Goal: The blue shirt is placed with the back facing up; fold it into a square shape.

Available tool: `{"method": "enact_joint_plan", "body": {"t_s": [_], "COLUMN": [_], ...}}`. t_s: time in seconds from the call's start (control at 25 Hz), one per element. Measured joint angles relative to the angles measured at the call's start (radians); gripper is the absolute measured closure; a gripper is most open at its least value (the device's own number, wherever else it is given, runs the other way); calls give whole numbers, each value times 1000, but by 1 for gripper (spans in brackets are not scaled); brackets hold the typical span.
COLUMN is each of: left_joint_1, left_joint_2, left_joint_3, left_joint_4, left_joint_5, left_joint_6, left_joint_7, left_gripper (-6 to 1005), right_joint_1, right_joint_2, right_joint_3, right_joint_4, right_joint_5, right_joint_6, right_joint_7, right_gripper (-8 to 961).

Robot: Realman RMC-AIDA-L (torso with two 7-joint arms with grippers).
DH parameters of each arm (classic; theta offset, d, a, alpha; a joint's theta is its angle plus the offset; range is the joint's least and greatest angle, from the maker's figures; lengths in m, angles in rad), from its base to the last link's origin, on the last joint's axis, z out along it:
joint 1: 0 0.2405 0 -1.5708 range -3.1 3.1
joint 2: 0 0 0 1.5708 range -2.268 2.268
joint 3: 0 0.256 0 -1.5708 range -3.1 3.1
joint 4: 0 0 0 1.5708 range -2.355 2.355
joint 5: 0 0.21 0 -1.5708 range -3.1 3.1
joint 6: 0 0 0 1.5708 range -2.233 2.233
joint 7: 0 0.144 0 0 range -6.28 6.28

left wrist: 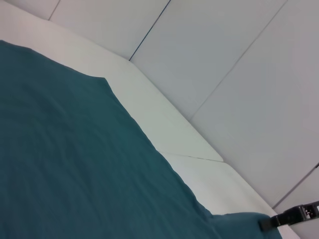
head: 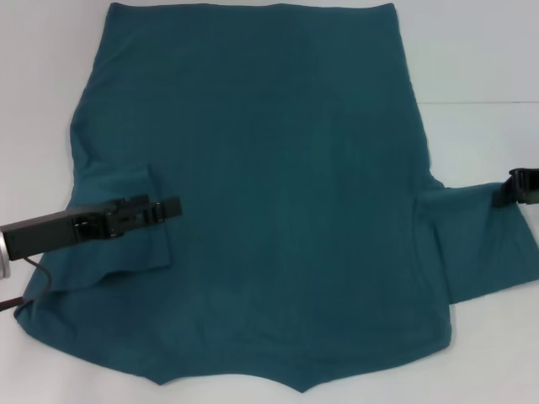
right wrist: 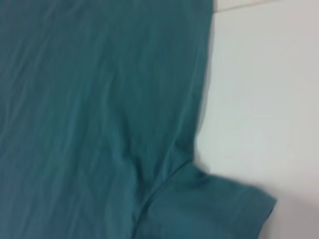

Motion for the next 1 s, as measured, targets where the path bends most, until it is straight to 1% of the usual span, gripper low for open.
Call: {"method": "enact_joint_plan", "body": {"t_s": [0.2,0.56,0.88,1.0], "left_joint_1": [4,4,2,2], "left_joint_2": [-1,-4,-10,-10], "left_joint_3": [0,-1,-1,-1], "left_joint_4": [-3,-2,0,0], "left_joint_5": [0,0,0,-6], "left_joint_6": [0,-3,-10,-10], "left_joint_7": [-5,-15,-15,-16], "left_gripper": [92,91,92,92], "right_joint_1": [12,24,78,100], "right_joint_2": [-6,-7,15,24], "right_joint_3": [2,20,13,-10], "right_joint_4": [-10,-32,-26,-27], "right_joint_5": [-32,-29,-29,-30], "right_joint_6": [1,-5,-75,-97], "right_joint_7": [22,50,41,40], "right_gripper": [925,917,910,908]}}
